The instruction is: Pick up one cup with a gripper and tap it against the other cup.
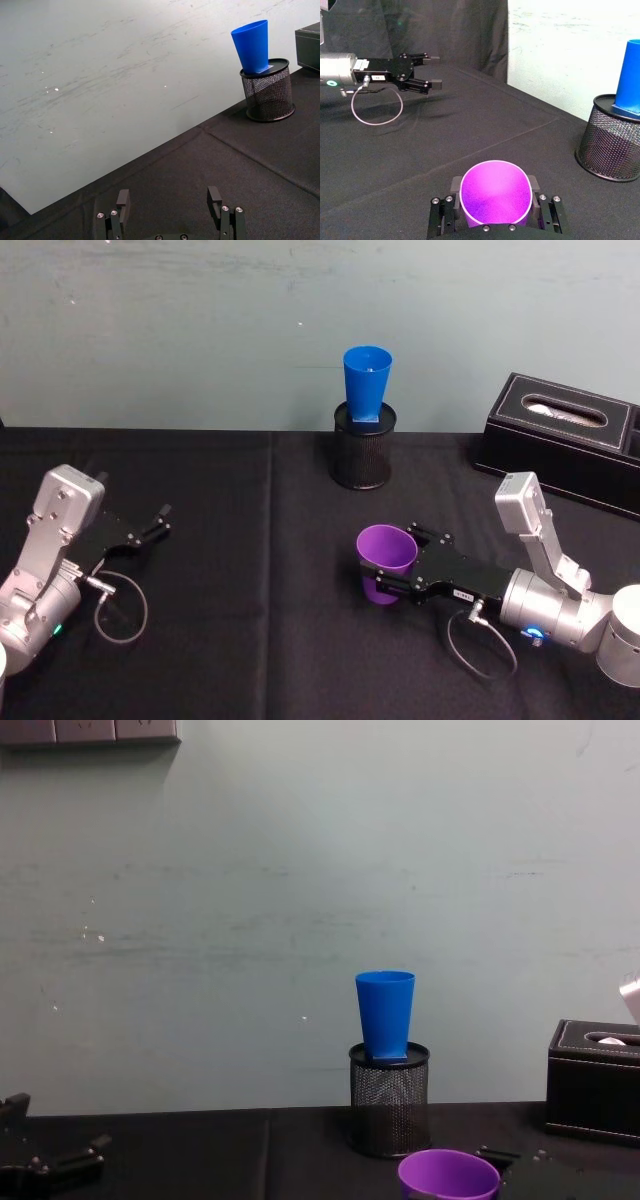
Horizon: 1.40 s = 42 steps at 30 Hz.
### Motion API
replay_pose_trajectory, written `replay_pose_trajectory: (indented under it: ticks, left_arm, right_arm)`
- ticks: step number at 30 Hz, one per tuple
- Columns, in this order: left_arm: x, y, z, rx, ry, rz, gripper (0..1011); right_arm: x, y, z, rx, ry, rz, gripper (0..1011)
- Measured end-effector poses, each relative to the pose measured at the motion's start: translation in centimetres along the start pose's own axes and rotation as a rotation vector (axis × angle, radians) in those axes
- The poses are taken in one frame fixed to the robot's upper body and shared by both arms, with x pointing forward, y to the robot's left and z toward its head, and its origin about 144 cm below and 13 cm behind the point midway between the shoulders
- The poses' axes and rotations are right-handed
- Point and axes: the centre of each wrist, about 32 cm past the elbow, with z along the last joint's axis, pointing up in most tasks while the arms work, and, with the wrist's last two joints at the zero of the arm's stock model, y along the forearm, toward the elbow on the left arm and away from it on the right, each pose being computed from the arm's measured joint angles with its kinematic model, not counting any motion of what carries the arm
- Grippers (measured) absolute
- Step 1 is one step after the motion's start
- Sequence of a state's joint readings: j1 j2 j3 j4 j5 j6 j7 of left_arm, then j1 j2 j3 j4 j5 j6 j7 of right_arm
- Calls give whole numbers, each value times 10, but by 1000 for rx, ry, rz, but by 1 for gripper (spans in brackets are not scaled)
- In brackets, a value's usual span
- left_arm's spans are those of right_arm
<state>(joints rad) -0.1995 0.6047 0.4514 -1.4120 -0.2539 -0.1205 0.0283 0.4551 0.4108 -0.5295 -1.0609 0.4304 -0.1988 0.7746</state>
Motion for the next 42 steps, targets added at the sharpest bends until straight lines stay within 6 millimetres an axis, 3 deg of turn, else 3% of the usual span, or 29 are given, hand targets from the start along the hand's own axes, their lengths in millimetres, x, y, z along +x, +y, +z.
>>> replay_pose_trajectory:
  ticks: [12,19,35,42]
  left_arm:
    - [0,0,0,0,0,0,1012]
    - [0,0,0,0,0,0,1011]
    - [0,0,0,0,0,0,1011]
    - [0,0,0,0,0,0,1012]
  right_arm:
    - [1,0,1,0,-9,5,724]
    - [4,-1,15,9,-42,24,723]
    - [26,-9,97,39,9,72,723]
    - [28,-11,124,36,-1,95,723]
